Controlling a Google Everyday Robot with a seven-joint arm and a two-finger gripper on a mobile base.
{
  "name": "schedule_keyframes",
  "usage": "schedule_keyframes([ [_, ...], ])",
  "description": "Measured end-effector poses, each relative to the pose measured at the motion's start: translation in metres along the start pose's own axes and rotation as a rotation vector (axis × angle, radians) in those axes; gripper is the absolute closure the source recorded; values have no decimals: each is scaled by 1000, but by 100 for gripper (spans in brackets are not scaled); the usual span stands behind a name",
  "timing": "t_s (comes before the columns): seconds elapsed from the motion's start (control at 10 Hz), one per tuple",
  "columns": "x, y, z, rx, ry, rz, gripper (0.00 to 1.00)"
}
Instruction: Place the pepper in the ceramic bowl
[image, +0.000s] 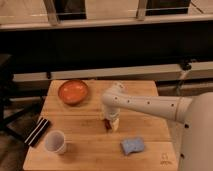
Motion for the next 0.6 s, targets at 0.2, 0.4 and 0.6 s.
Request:
schedule_keyframes([
  [0.2,-1,1,-4,-3,-3,-2,93],
  [0.4,-1,1,-5,-6,1,-4,95],
  [0.6,-2,-9,-12,6,11,-7,95],
])
